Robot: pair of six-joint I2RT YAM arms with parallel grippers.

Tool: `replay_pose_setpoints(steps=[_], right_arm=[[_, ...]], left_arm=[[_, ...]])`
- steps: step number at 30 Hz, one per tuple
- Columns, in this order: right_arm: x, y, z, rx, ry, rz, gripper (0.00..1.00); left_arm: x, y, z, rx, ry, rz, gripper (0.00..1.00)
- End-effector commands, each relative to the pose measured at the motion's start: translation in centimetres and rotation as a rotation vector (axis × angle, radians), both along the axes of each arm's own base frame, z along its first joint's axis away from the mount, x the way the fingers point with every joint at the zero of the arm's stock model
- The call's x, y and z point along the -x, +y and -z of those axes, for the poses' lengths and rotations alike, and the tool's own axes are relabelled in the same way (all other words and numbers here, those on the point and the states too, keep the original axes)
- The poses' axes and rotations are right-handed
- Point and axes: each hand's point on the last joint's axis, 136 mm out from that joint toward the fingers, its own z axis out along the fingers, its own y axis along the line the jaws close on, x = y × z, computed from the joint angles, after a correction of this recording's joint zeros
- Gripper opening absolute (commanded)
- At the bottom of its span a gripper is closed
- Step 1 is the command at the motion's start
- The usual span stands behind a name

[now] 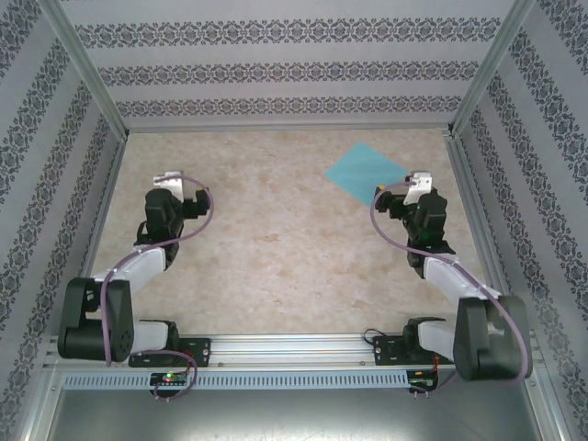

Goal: Fold a paper plane with a square sheet of paper (pick it up from the middle)
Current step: Move the paper to the center of the table.

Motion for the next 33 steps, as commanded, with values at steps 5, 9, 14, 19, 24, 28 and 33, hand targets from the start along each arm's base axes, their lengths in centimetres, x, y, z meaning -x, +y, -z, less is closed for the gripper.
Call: replay_pose_setpoints(steps=[5,9,14,19,24,28,33], right_arm=[[0.3,5.1,-1.6,-0.228,0.18,-0.04,0.98],[-0.5,6.7,-0.5,-0.25,0.304,0.06,0.98],[-2.2,7.3,1.9,-0.317,0.459,0.202,0.98],[-4.1,7.6,4.6,-0.323,0.54,0.295,0.98],[-6.5,8.0,6.1,-0.317,0.609,0.339,0.98],[-8.8,8.2,7.7,-0.356,0.668,0.372,0.98],[-11.0,8.1,9.3,-0.337,0.723,0.415,0.98]], left_arm=[[0.9,-5.0,-0.6,0.342,0.22,0.13,1.0],[0.8,-8.1,-0.2,0.502,0.29,0.222,1.0],[0.3,-12.5,1.0,0.624,0.386,0.332,1.0],[-0.3,-15.6,2.6,0.641,0.455,0.375,1.0],[-0.6,-18.0,3.9,0.632,0.521,0.4,1.0],[-0.9,-19.3,4.8,0.633,0.558,0.404,1.0],[-1.4,-20.6,4.7,0.634,0.57,0.418,1.0]])
